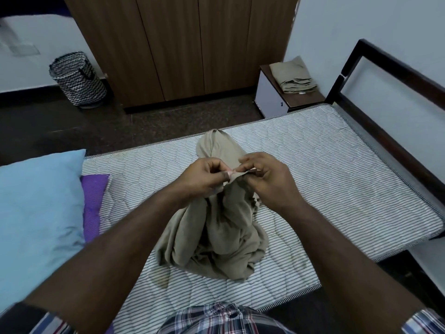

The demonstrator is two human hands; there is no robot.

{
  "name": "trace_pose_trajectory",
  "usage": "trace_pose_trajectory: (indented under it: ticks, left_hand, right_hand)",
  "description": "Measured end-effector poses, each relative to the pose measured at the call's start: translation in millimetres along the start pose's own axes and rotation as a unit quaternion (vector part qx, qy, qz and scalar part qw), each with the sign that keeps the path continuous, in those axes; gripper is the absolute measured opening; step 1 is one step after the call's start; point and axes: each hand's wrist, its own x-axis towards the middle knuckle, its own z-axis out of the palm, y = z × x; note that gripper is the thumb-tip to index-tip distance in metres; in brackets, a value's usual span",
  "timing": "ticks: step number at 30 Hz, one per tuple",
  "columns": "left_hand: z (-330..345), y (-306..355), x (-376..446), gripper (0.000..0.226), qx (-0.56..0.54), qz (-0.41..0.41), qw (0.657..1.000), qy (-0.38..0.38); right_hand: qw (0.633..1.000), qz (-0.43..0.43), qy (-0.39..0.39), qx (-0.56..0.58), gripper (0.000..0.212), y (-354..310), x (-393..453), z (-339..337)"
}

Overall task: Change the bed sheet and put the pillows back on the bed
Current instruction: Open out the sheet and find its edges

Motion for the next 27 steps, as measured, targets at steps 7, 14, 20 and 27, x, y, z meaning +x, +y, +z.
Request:
trace_pose_trajectory:
  ticks: [7,14,20,27]
  left_hand:
    - [-0.2,-4.0,-1.6,0.009,-0.078,0.007,0.994,0.082]
    - [7.7,-3.8,-7.5,0.012,-0.040,0.028,0.997,0.058]
    - [3.9,-0.6,-12.1,0.017,-0.039,0.044,0.994,0.089]
    - [6.8,5.1,-18.1,0.011,-0.048,0.031,0.997,0.056]
  right_hand:
    - [0.999,0.033,-0.005,0.029,0.021,2.5,-14.4,-0.2]
    - [1.000,0.019,0.023,-0.010,0.018,-5.2,0.3,0.4]
    - [0.997,-0.001,-0.065,-0.028,0.034,-12.2,6.2,-8.9]
    - [0.993,0.023,-0.064,-0.099,0.028,-15.2,16.3,-5.3]
